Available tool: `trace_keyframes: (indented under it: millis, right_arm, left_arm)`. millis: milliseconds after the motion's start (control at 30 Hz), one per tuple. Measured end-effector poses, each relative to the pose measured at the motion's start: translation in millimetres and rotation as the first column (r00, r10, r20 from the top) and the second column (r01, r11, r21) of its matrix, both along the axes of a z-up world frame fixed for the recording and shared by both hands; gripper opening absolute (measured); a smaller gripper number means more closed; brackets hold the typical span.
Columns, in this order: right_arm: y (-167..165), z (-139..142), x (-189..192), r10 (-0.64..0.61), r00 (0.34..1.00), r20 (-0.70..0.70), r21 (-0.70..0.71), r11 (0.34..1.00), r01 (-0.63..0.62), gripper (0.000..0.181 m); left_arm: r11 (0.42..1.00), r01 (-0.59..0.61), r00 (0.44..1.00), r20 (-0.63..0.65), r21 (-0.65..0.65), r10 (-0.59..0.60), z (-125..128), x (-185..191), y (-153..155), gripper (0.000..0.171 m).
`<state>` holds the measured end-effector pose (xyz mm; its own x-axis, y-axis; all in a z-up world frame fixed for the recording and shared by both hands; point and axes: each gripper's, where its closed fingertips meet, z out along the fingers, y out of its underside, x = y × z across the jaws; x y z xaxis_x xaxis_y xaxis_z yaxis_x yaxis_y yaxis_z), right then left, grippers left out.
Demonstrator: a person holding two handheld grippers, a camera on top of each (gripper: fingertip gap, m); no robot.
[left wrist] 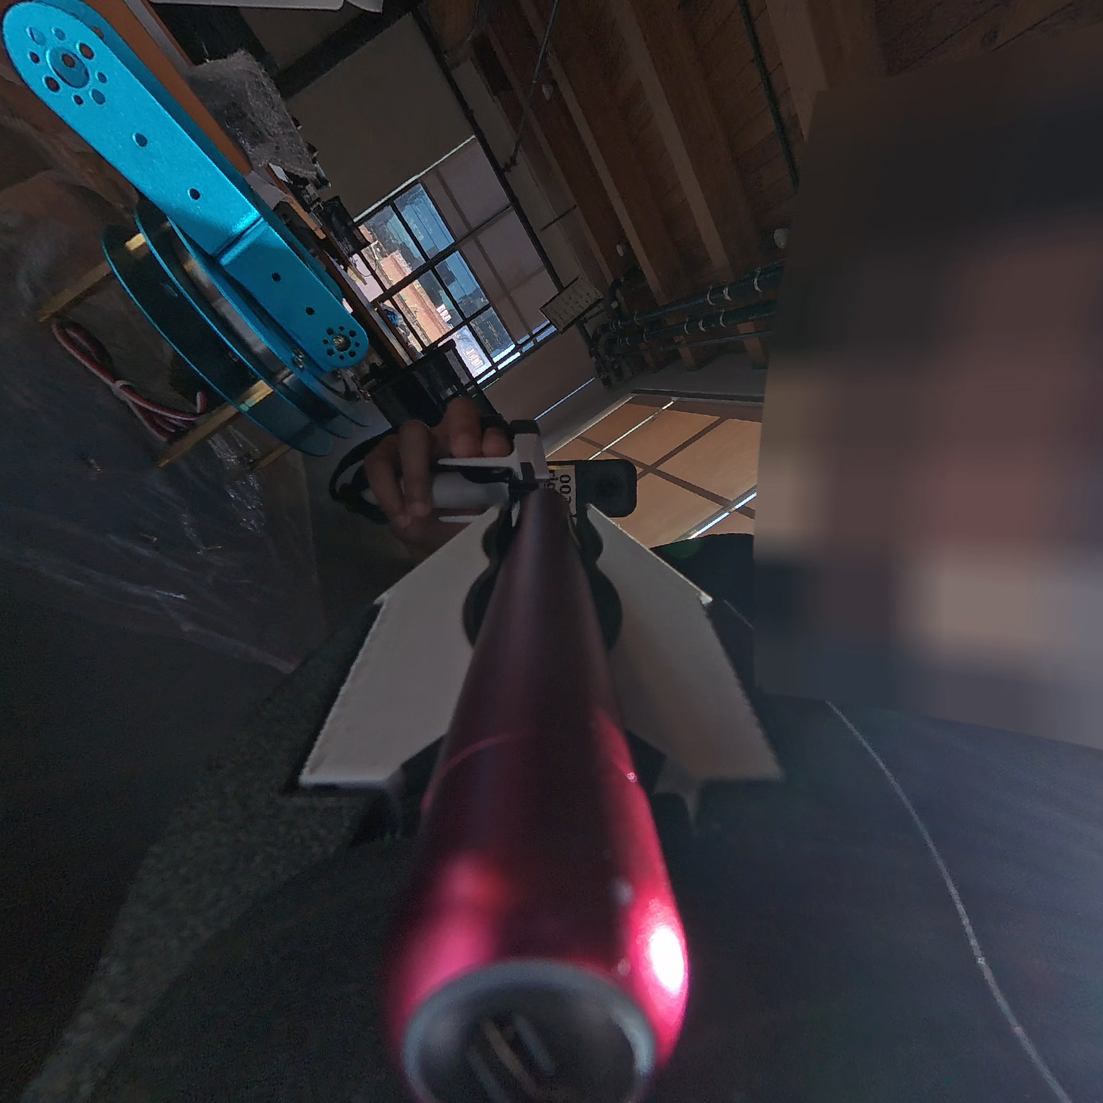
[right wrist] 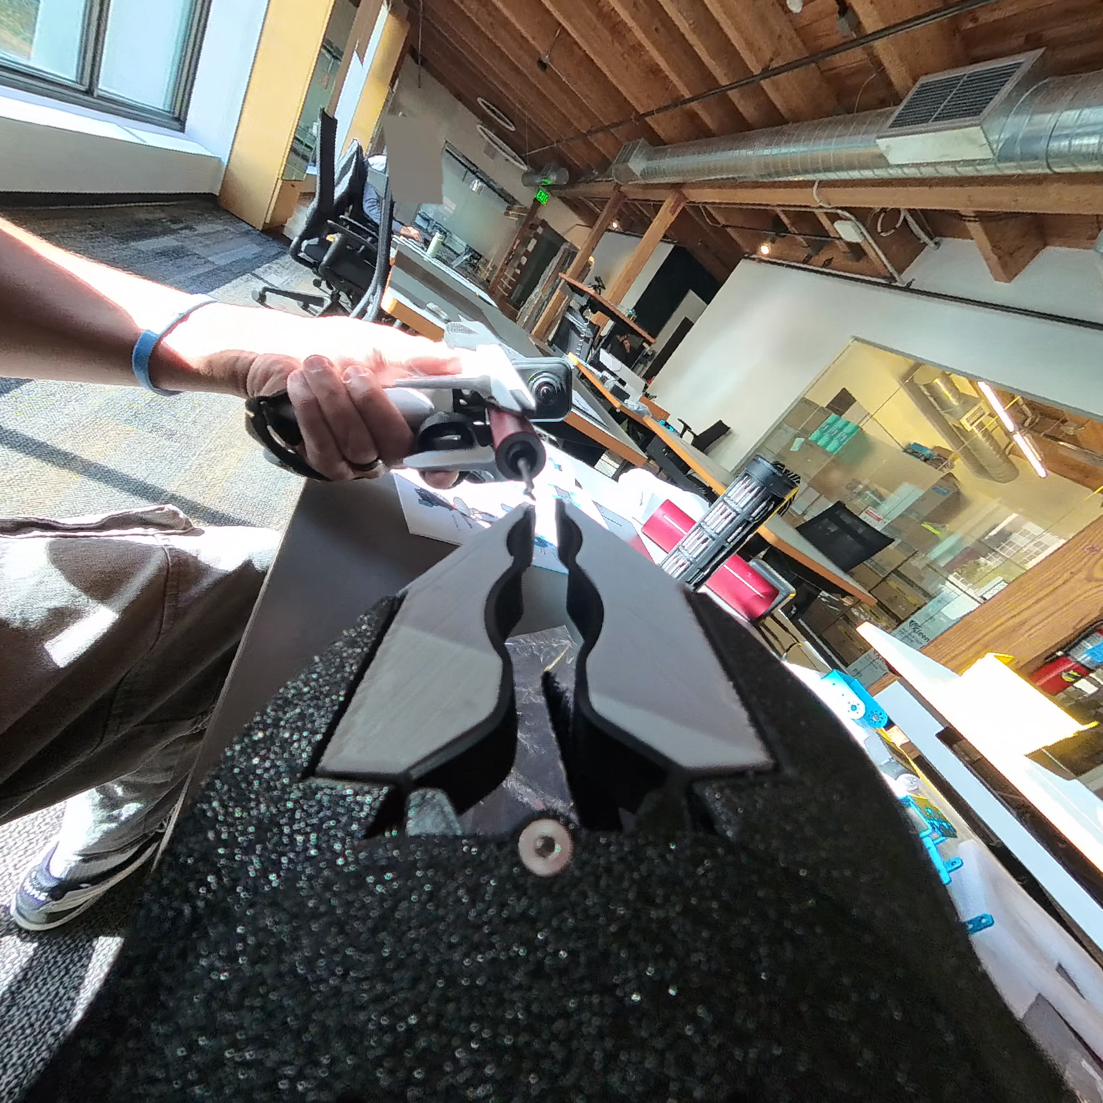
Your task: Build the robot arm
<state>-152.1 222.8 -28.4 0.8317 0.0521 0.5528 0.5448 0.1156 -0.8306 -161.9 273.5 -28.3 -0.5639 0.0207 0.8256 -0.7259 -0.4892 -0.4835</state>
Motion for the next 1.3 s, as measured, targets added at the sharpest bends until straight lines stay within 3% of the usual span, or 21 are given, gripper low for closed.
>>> trace_keyframes:
  millis: [300,467,567,700,867,933,1100,1200,1300]
  right_arm:
    - [-5,-1,1,0.0,1.0,-0.011,-0.006,1.0,0.0,0.0]
    - [-2,-13,15,-0.064,0.998,-0.02,-0.074,0.995,0.063,0.0]
    - [-4,-28,27,-0.108,0.991,-0.083,-0.2,0.976,0.09,0.0]
    - [-4,-51,36,-0.151,0.954,-0.261,-0.384,0.923,0.041,0.026]
    - [-8,-80,37,-0.271,0.932,-0.242,-0.558,0.824,0.094,0.02]
    - [-15,-92,30,-0.278,0.928,-0.249,-0.631,0.773,0.063,0.018]
    - [-21,-115,32,-0.33,0.908,-0.257,-0.713,0.699,0.052,0.016]
    - [-16,-113,25,-0.327,0.901,-0.286,-0.719,0.695,0.024,0.015]
    - [-12,-119,27,-0.336,0.914,-0.227,-0.734,0.676,0.066,0.011]
  left_arm:
    - [1.0,-0.017,1.0,-0.007,0.016,0.017,-2,5,-1,0.019]
    - [0.998,-0.045,0.999,-0.006,0.054,0.045,-7,10,1,0.019]
    - [0.988,-0.095,0.995,0.009,0.121,0.094,-13,15,7,0.019]
    - [0.972,-0.143,0.99,0.016,0.184,0.142,-20,21,14,0.019]
    - [0.886,-0.237,0.971,0.066,0.398,0.23,-43,30,21,0.019]
    - [0.846,-0.258,0.965,0.093,0.467,0.243,-50,27,20,0.019]
    - [0.809,-0.3,0.954,0.144,0.505,0.263,-50,17,14,0.02]
    - [0.775,-0.33,0.943,0.166,0.539,0.287,-52,14,15,0.02]
    - [0.742,-0.348,0.937,0.19,0.574,0.292,-55,10,16,0.02]
